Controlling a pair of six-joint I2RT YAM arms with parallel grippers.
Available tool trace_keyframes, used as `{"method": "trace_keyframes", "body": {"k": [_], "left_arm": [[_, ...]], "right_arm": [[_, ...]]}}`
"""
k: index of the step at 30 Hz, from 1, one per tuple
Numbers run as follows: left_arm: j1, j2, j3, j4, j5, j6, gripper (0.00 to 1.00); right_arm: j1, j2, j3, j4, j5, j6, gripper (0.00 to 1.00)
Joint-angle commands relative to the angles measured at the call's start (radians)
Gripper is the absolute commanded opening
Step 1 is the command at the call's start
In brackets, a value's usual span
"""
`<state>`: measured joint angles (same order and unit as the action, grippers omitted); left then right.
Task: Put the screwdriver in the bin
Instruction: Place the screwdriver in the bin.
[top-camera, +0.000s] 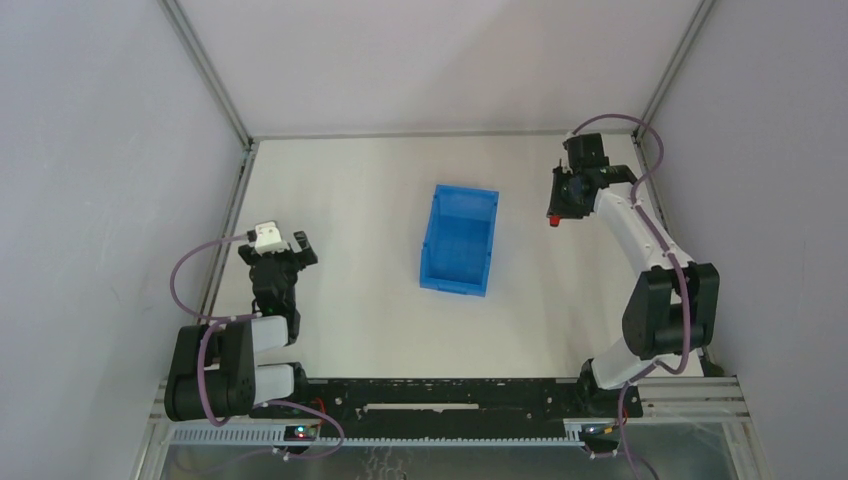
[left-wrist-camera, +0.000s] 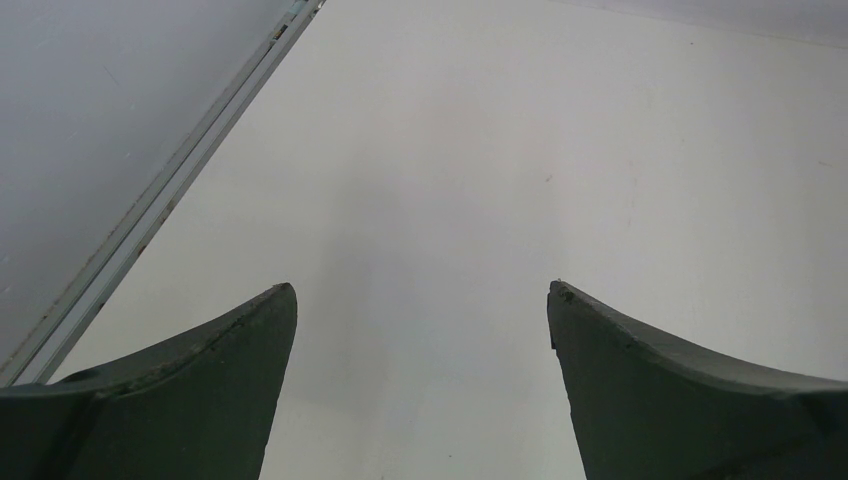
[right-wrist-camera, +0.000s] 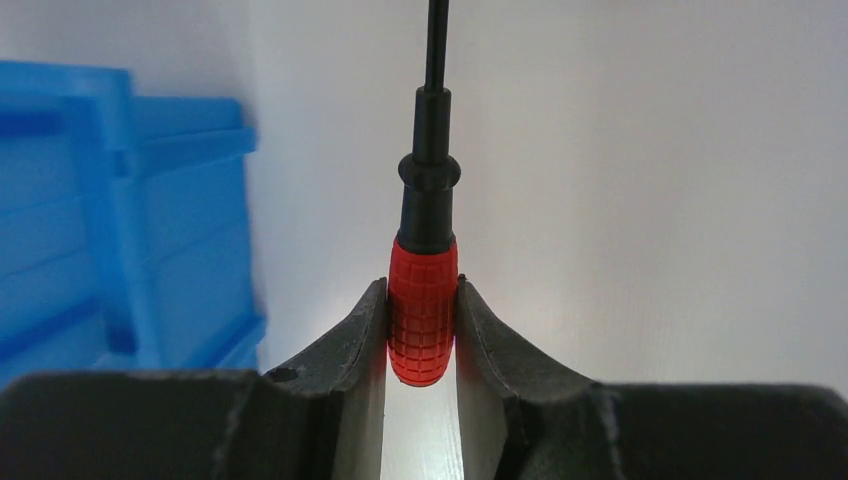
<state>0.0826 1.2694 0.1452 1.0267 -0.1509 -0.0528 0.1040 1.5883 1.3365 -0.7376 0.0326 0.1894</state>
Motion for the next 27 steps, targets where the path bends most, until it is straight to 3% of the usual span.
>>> {"method": "trace_keyframes", "body": {"k": [1, 13, 27], "left_arm": [[-0.007, -0.013, 0.042, 0.033, -0.006, 0.014, 1.00], [-0.007, -0.013, 0.043, 0.033, -0.007, 0.015, 1.00], [-0.006, -0.013, 0.042, 0.033, -0.006, 0.015, 1.00]], "right_arm": [[0.049, -0.079, 0.071, -0.024, -0.064, 0.011, 0.00], [0.251, -0.099, 0.225, -0.105, 0.005, 0.003, 0.00], [0.483, -0.002, 0.439, -0.157, 0.101, -0.005, 0.00]]}}
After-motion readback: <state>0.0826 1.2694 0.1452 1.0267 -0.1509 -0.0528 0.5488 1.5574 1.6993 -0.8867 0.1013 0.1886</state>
